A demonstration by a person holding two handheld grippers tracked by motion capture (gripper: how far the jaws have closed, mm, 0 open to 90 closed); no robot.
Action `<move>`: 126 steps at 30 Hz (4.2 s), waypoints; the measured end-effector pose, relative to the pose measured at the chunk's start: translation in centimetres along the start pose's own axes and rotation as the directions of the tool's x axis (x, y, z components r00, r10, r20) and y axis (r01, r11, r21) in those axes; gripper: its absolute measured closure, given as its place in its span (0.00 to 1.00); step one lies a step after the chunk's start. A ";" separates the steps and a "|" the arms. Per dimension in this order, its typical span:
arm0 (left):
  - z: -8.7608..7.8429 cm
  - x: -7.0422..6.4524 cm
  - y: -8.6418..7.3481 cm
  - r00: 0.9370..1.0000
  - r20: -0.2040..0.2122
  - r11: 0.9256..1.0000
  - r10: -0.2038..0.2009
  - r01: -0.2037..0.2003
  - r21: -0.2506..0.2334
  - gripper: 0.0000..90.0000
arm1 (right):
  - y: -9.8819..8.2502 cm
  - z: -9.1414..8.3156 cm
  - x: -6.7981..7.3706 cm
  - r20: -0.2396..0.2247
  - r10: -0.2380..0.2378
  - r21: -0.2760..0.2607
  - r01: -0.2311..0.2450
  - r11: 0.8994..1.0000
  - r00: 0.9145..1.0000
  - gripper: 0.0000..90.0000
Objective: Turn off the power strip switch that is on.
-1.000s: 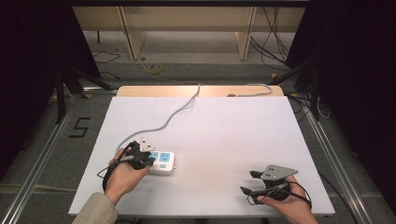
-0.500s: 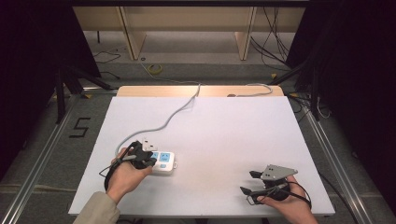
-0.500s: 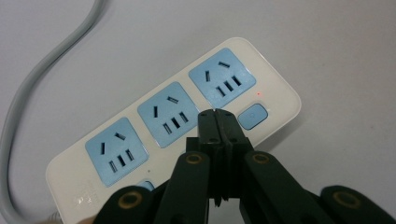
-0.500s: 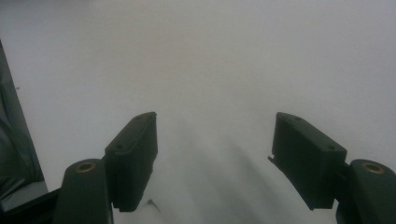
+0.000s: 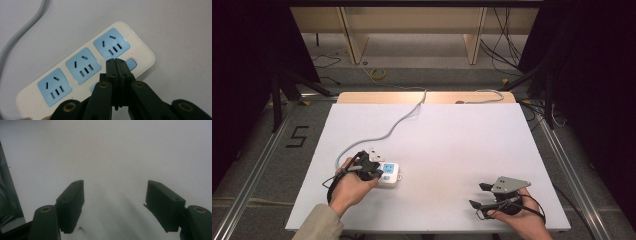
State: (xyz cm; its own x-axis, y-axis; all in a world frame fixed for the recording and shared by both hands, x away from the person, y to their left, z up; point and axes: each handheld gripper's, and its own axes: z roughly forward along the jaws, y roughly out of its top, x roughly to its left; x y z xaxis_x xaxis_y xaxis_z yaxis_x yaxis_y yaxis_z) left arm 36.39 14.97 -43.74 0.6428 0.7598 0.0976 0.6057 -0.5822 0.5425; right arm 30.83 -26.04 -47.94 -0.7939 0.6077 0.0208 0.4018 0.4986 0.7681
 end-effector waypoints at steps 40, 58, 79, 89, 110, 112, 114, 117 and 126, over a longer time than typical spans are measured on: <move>1.2 -1.1 1.4 0.999 0.021 0.999 0.042 -0.043 0.029 1.00 | 0.0 0.0 0.0 -0.004 0.000 -0.001 0.000 1.000 1.000 0.36; 1.6 -1.3 1.5 0.998 0.027 0.998 0.052 -0.053 0.041 1.00 | 0.0 0.0 0.0 -0.008 0.000 -0.001 0.000 1.000 1.000 0.36; 1.6 -1.7 1.4 0.996 0.005 0.995 0.085 -0.086 0.043 1.00 | 0.0 0.1 0.0 -0.009 -0.002 0.000 0.002 1.000 1.000 0.36; 1.6 -1.7 1.3 0.996 0.009 0.996 0.084 -0.085 0.036 1.00 | 0.0 0.1 0.0 -0.010 0.000 0.001 0.000 1.000 1.000 0.36; 1.7 -1.7 1.4 0.996 0.011 0.995 0.089 -0.090 0.048 1.00 | 0.0 0.1 0.1 -0.010 0.000 -0.001 0.000 1.000 1.000 0.36; 1.7 -1.7 1.4 0.996 0.011 0.995 0.090 -0.091 0.048 1.00 | 0.0 0.1 0.0 -0.010 0.000 0.000 0.000 1.000 1.000 0.36; 1.7 -1.7 1.4 0.996 0.012 0.995 0.088 -0.089 0.046 1.00 | 0.0 0.0 0.0 -0.011 0.001 0.000 -0.001 1.000 1.000 0.36; 1.7 -1.7 1.3 0.996 0.014 0.996 0.082 -0.083 0.041 1.00 | 0.0 0.0 0.0 -0.011 0.001 0.000 -0.001 1.000 1.000 0.36; 1.7 -1.7 1.3 0.996 0.013 0.995 0.089 -0.090 0.043 1.00 | 0.0 0.0 0.0 -0.011 0.001 0.000 -0.001 1.000 1.000 0.36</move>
State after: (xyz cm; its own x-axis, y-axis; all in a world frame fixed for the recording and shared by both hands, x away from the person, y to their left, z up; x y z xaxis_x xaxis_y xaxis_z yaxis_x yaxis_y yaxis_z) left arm 36.90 12.45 -44.59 0.7002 0.7011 0.1348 0.5653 -0.6597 0.4952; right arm 30.80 -26.06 -47.98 -0.7983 0.6016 0.0290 0.4028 0.4975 0.7682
